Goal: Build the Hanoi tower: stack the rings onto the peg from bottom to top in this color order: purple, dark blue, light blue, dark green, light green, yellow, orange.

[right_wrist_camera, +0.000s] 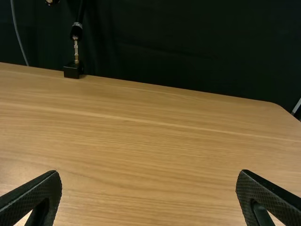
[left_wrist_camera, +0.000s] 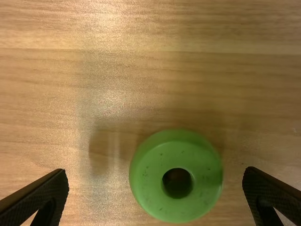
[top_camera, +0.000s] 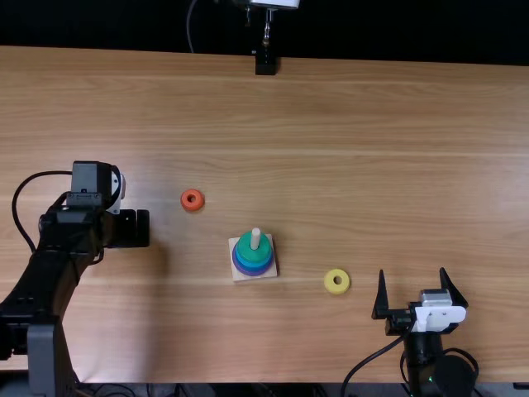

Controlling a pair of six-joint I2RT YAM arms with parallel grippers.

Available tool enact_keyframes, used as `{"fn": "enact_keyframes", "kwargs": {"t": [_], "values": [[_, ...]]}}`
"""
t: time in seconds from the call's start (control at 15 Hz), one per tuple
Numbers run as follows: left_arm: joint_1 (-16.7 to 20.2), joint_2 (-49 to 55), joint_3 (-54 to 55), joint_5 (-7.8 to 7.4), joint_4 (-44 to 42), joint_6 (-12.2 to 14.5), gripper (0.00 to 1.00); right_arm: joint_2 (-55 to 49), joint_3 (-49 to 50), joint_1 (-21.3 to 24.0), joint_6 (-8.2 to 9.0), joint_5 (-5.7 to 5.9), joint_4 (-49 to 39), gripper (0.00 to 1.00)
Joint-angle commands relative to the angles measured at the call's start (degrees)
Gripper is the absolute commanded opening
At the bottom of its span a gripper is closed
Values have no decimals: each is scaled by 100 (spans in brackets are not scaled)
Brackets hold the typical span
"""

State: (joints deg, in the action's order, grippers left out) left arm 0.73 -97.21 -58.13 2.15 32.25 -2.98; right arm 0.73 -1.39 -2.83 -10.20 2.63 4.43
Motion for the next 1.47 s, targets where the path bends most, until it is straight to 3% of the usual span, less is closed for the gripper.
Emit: {"fn": "enact_keyframes", "kwargs": {"t": [0.0,0.6,0.67,0.73,0.8,1.2,1.4], "values": [[-82,-202,-181,-25,23,66,100,-73,77,90,49,148,101,100],[-126,-448,-181,-25,2,77,100,-73,77,90,49,148,101,100],[-170,-439,-181,-25,-8,87,79,-73,77,90,49,148,101,100],[-223,-439,-172,-25,-19,87,33,-73,77,81,49,148,101,100],[-258,-430,-146,-15,-29,87,0,-73,77,90,49,148,101,100],[-319,-334,-559,-15,192,77,0,-73,77,90,49,148,101,100],[-486,70,-1271,-15,1416,77,0,-73,77,90,49,148,101,100]]}}
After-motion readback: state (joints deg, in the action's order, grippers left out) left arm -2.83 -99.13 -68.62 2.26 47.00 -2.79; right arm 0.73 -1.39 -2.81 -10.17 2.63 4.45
